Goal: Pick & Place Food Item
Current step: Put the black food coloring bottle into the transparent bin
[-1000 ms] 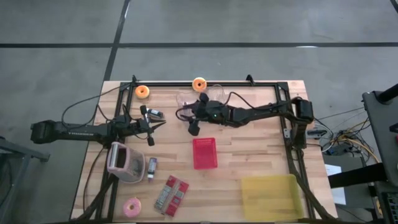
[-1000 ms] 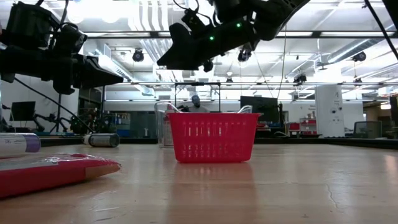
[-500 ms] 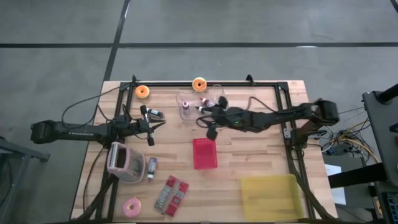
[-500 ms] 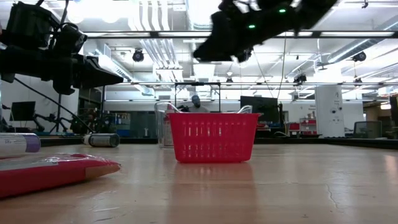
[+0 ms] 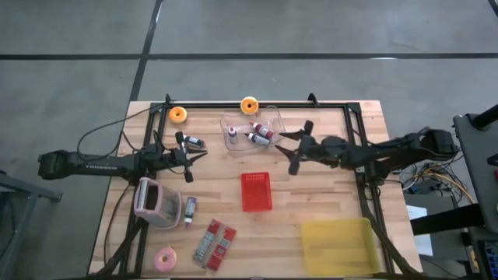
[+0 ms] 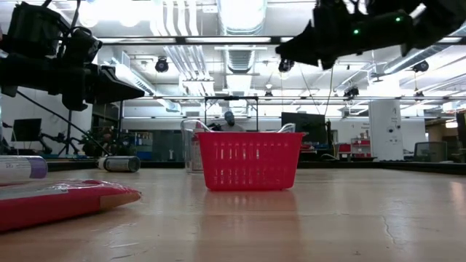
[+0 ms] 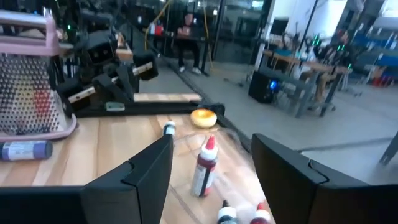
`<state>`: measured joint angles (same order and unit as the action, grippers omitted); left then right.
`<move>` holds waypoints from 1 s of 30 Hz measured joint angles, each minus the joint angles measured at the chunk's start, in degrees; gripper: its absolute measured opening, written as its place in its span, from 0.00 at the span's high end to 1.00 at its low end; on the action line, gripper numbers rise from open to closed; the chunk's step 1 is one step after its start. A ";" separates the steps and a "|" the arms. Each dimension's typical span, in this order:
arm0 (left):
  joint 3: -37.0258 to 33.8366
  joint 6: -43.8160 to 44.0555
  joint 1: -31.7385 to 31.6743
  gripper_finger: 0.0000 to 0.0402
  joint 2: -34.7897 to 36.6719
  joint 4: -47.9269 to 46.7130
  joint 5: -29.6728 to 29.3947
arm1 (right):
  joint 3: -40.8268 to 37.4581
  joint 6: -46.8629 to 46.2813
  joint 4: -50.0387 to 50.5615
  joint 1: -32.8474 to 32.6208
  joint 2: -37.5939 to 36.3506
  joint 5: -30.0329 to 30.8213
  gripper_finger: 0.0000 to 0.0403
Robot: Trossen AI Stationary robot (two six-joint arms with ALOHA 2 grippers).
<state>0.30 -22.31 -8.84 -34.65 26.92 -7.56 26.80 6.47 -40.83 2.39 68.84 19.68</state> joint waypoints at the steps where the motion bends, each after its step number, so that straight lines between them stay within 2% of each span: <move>1: 0.00 -0.01 0.01 0.93 0.00 -0.02 0.00 | -0.52 0.95 -0.15 0.00 -0.93 0.01 0.47; 8: 0.02 0.00 0.00 0.93 0.00 0.00 -0.01 | -2.56 1.96 0.75 0.11 -6.79 -0.25 0.47; 15: 0.02 0.00 0.01 0.93 0.00 0.00 -0.01 | -2.77 -2.08 11.54 0.13 -11.63 -0.81 0.47; 30: 0.02 0.00 0.00 0.93 0.00 0.00 0.01 | -2.77 -1.48 11.64 0.11 -12.09 -0.61 0.47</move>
<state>0.32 -22.31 -8.84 -34.65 26.92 -7.55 24.03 4.99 -29.19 2.50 56.75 19.07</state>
